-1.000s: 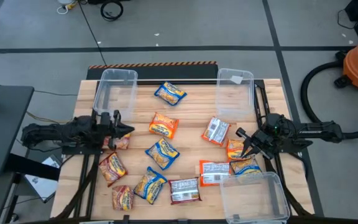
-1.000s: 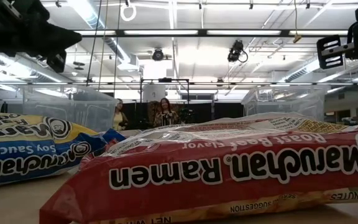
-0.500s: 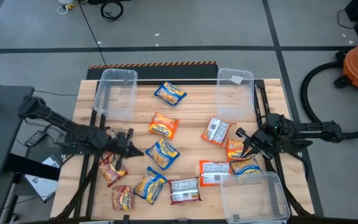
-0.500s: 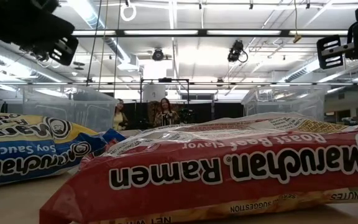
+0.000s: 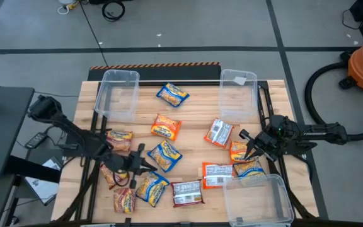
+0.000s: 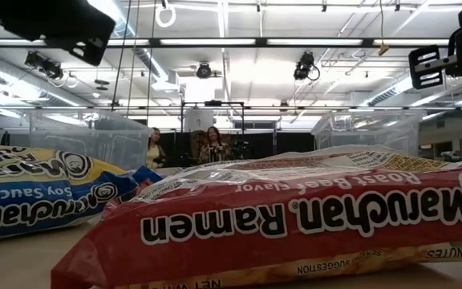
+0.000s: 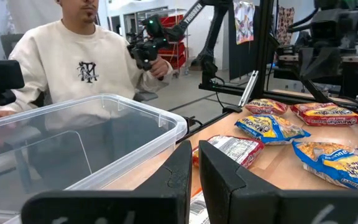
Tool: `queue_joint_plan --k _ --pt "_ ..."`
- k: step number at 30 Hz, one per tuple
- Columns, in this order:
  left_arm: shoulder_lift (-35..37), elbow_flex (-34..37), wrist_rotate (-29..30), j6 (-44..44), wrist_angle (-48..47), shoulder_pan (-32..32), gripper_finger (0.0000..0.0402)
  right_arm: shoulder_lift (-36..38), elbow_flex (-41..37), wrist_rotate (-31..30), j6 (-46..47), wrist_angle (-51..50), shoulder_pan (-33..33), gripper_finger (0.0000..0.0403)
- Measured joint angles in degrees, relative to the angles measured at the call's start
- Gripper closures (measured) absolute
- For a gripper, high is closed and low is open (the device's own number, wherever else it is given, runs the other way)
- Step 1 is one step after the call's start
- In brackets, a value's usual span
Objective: Sort Maruchan noodles
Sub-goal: Put the blue noodle pack into the top left transparent bin
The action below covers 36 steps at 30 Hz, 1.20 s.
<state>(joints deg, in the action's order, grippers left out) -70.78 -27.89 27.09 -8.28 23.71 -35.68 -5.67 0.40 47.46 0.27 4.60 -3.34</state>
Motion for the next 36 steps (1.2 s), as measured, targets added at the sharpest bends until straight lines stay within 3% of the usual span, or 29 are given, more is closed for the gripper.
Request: queue_joint_plan --k 5,10,17,25,36 --pt "-6.33 -5.51 0.10 1.95 -0.43 0.02 0.0342 0.00 0.00 -0.01 0.00 0.00 -0.02 0.0366" --pt "-11.89 -12.63 -0.23 3.88 -9.19 -0.65 0.0290 0.00 -0.02 0.00 0.00 0.00 0.01 0.0366" --pt "-20.30 -19.77 0.57 4.87 -18.62 -0.79 0.0252 0.00 -0.02 0.00 -2.19 0.08 0.01 0.0366" --pt "-26.58 -20.97 2.75 2.68 -21.80 2.45 0.0212 0.02 -0.01 -0.02 -1.84 0.18 -0.01 0.0366" --pt "-30.71 -20.97 3.15 6.41 -23.74 3.93 0.0210 0.02 0.00 -0.02 -1.93 0.57 -0.01 0.0367"
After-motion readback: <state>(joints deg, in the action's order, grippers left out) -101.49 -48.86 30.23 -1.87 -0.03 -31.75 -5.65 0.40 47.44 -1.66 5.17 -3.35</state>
